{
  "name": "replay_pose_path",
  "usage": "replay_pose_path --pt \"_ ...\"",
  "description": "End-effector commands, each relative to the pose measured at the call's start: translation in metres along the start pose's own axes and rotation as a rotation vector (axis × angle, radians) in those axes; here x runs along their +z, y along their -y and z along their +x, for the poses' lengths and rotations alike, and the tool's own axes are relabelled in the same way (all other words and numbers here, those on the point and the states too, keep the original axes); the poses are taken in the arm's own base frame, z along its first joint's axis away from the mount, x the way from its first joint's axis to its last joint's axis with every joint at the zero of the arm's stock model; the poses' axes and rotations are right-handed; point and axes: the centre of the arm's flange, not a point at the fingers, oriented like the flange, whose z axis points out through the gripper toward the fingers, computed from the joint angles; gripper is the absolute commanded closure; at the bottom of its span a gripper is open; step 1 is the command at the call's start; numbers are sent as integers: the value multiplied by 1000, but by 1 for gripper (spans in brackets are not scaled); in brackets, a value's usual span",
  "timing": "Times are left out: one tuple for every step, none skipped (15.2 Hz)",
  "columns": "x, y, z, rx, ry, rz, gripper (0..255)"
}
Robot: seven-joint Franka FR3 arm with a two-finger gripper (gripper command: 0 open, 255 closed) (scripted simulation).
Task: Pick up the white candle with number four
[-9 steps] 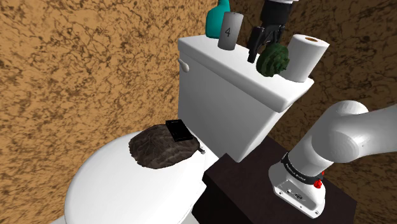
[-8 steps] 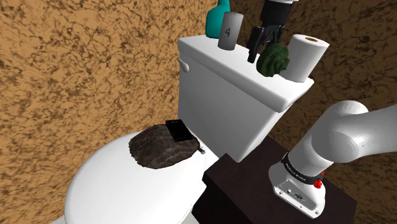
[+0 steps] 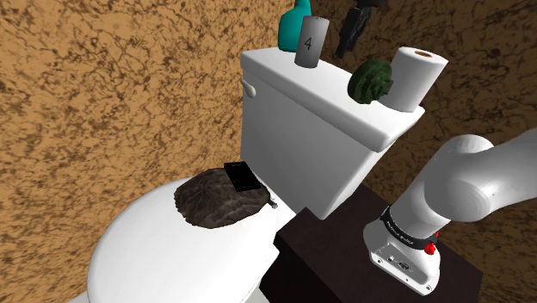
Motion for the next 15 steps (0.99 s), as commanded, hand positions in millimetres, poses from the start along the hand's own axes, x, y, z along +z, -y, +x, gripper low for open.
replay_pose_path --pt "-9 -19 14 -97 -25 16 0" --pt "-14 -28 22 -142 -37 25 0" --pt "-19 -37 30 -187 -49 34 0" --pt "-25 -45 38 -231 -61 43 0" --pt "-30 -54 47 -276 -73 52 0" --pt "-35 -61 56 -321 -85 61 0" --pt "-40 -69 65 -366 -97 70 0" --pt "-46 -76 75 -410 -109 79 0" --pt "-48 -80 80 -434 -116 84 0" --pt "-43 -80 80 -434 -116 84 0" --pt "-38 -80 79 -434 -116 84 0" --pt "-33 -81 79 -434 -116 84 0" --pt "-27 -81 79 -434 -116 84 0" --pt "-22 -81 78 -434 -116 84 0" --pt "-17 -81 78 -434 -116 84 0"
